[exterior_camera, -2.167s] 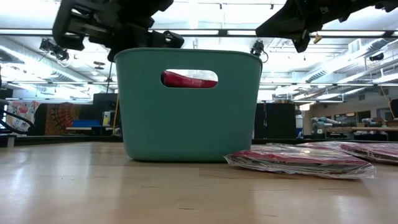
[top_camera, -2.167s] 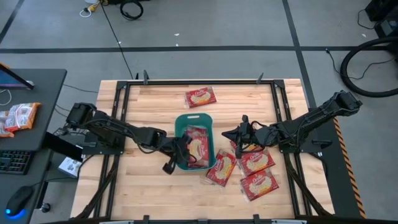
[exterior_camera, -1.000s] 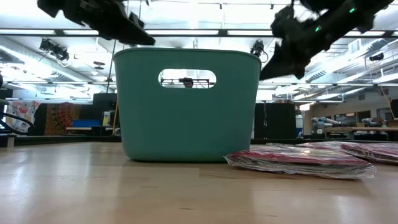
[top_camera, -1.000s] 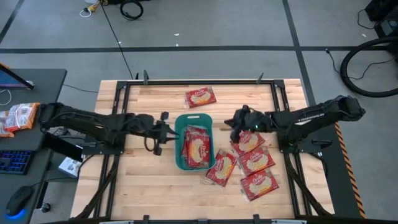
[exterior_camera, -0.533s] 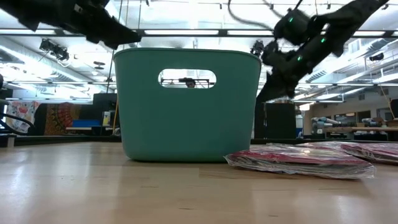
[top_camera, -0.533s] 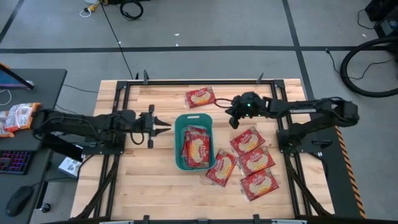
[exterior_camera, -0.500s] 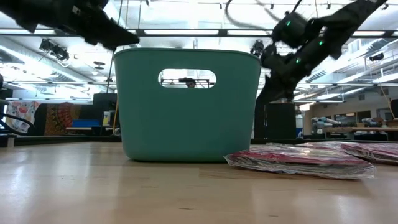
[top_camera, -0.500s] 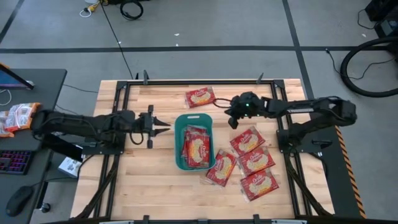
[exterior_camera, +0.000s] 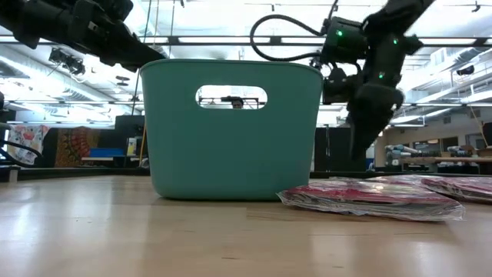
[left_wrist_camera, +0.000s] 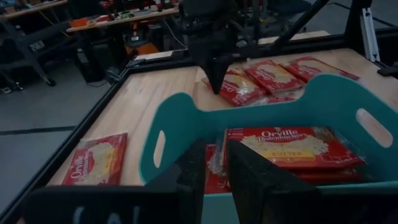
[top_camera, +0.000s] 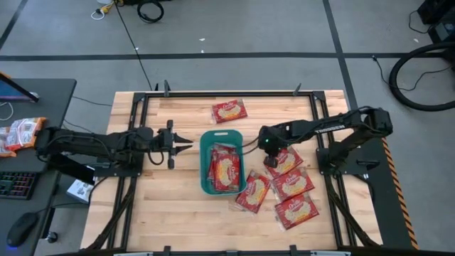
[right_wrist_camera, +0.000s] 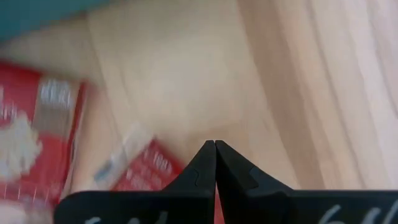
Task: Sort popcorn bags into baskets
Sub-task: Put the red popcorn bag into the green bin
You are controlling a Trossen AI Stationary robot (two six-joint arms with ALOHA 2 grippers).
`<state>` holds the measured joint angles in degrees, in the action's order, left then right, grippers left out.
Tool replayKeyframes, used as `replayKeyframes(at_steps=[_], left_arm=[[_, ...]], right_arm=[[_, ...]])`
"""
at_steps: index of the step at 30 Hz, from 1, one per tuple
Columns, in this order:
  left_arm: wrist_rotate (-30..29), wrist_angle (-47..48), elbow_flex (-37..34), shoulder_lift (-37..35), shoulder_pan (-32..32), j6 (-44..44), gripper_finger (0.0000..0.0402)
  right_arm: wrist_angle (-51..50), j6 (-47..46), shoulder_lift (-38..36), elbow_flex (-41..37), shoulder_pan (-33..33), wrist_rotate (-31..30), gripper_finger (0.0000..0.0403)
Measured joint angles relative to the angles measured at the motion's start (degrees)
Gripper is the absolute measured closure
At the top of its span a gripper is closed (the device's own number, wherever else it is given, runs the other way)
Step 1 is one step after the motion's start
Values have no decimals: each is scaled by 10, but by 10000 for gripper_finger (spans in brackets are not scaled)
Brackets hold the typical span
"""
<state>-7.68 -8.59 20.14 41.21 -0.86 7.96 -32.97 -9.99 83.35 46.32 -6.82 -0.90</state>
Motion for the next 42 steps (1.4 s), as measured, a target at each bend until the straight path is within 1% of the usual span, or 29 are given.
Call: replayKeyframes(at_steps=[3, 6, 9, 10, 14, 16, 18, 20, 23, 27, 32, 42], left_arm=[[0, 1, 0, 0, 0, 0, 333], [0, 2, 0, 0, 0, 1, 333], [-3, 0, 0, 0, 0, 2, 333], [-12, -1, 0, 0, 0, -1, 333], [-90, -7, 1, -3, 0, -42, 333], [-120, -5, 1, -5, 0, -46, 333], [-122, -1, 1, -5, 0, -41, 333], [-122, -1, 1, -5, 0, -39, 333], [-122, 2, 1, -5, 0, -38, 333], [-122, 3, 1, -5, 0, -38, 333], [-122, 4, 1, -4, 0, -38, 333], [-122, 4, 1, -4, 0, -37, 333]], right_arm=[[-66, 18, 6, 29, 12, -24, 388], [-118, 43, 16, 52, 12, -40, 366], [-148, 68, 31, 66, 3, -26, 325], [-153, 72, 37, 71, -2, -17, 307], [-198, 113, 78, 96, -20, 15, 233], [-220, 140, 96, 110, -28, 23, 202], [-235, 171, 114, 119, -34, 26, 181], [-238, 200, 130, 122, -36, 31, 171], [-245, 243, 150, 122, -36, 34, 174], [-254, 282, 169, 122, -34, 26, 200], [-258, 306, 186, 123, -34, 29, 246], [-249, 312, 187, 123, -34, 19, 355]])
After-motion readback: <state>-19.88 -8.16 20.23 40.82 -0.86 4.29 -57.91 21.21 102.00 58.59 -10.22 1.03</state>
